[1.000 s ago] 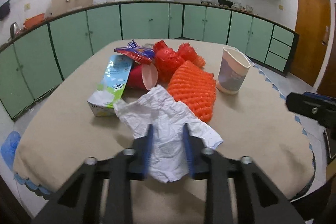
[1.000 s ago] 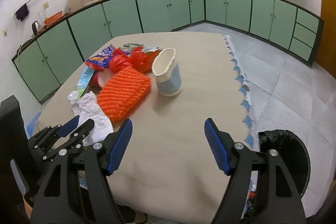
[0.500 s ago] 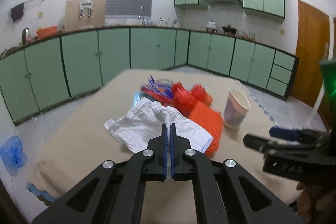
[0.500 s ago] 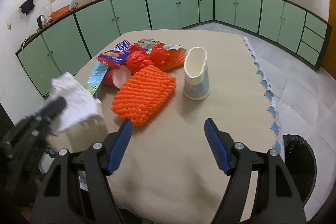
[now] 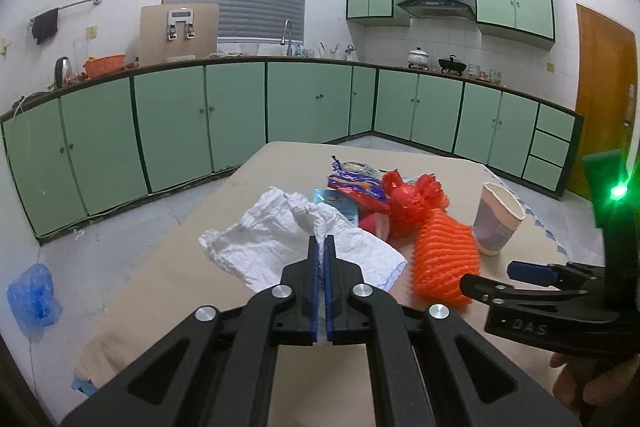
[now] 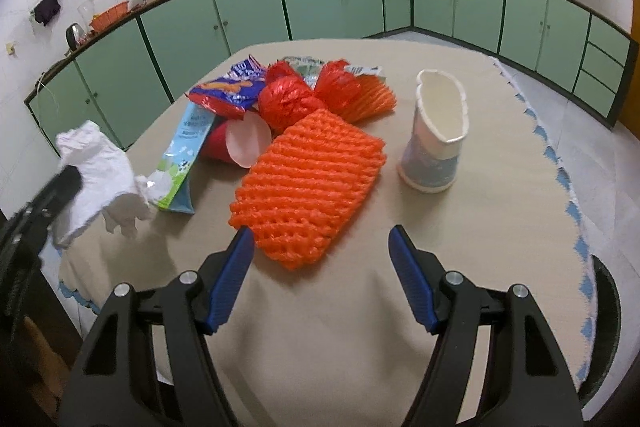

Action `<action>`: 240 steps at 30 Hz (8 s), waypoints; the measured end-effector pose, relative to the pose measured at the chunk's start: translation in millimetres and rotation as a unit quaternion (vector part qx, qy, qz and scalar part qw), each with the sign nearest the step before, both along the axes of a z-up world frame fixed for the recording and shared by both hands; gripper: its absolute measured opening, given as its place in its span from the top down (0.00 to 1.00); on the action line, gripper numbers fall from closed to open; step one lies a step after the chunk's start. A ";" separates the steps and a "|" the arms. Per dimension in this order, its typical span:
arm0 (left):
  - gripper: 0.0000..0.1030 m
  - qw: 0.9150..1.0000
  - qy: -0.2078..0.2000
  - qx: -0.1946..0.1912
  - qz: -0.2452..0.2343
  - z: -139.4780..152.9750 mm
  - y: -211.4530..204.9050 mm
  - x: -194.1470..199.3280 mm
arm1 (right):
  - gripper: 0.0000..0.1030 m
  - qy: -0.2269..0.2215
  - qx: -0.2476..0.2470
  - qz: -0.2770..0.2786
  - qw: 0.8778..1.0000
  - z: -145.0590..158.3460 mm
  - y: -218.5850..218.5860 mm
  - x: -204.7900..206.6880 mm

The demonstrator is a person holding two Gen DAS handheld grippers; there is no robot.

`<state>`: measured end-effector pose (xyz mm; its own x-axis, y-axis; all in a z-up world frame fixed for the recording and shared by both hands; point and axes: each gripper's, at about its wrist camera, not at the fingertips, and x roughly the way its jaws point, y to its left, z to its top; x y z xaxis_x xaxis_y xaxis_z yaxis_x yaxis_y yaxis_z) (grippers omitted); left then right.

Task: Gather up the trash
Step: 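Grasp the white plastic bag with the left tool while the right tool grasps the orange foam net, then carry the white bag and orange foam net over the trash bin, then open both tools to drop the white bag and foam net into the bin, then move both tools back over the table, then grasp the white paper cup with the right tool while the left tool grasps the blue milk carton, then carry the paper cup and blue milk carton over the trash bin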

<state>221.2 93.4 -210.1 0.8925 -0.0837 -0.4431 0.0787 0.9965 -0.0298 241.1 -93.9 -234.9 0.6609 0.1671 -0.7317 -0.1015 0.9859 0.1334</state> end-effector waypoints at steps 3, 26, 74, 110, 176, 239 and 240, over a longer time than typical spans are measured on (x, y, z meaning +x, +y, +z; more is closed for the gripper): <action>0.98 1.000 0.001 -0.005 0.005 0.2 6.8 2.7 | 0.35 0.011 -0.002 -0.003 1.000 -9.5 4.5 7.6; 0.98 1.000 -0.004 0.000 -0.009 9.8 -3.8 -11.6 | 0.82 -0.013 0.012 0.040 0.999 23.5 -4.1 -28.9; 0.98 0.973 -0.025 0.012 -0.229 46.5 -225.7 -47.1 | 0.82 -0.062 -0.016 -0.140 0.988 66.0 -226.5 -135.6; 0.73 0.896 0.129 0.084 -0.417 -105.0 -480.3 -32.0 | 0.65 0.091 0.083 -0.316 0.941 -58.7 -444.7 -165.6; 0.17 0.996 0.078 0.028 -0.032 -52.0 -14.2 73.2 | 0.70 -0.041 -0.020 -0.085 0.995 -12.7 -63.8 50.7; 0.55 0.984 0.012 0.013 -0.180 28.6 -160.1 -34.7 | 0.72 -0.089 -0.015 -0.169 0.981 59.7 -210.5 -117.6; 0.55 0.982 0.011 0.014 -0.189 28.8 -168.6 -35.9 | 0.72 -0.089 -0.017 -0.174 0.981 59.6 -215.4 -120.5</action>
<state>185.3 -75.2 -181.2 0.7900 -0.3944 -0.4694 0.4422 0.8968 -0.0093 120.6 -309.2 -175.3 0.7913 -0.1139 -0.6008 0.2230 0.9686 0.1101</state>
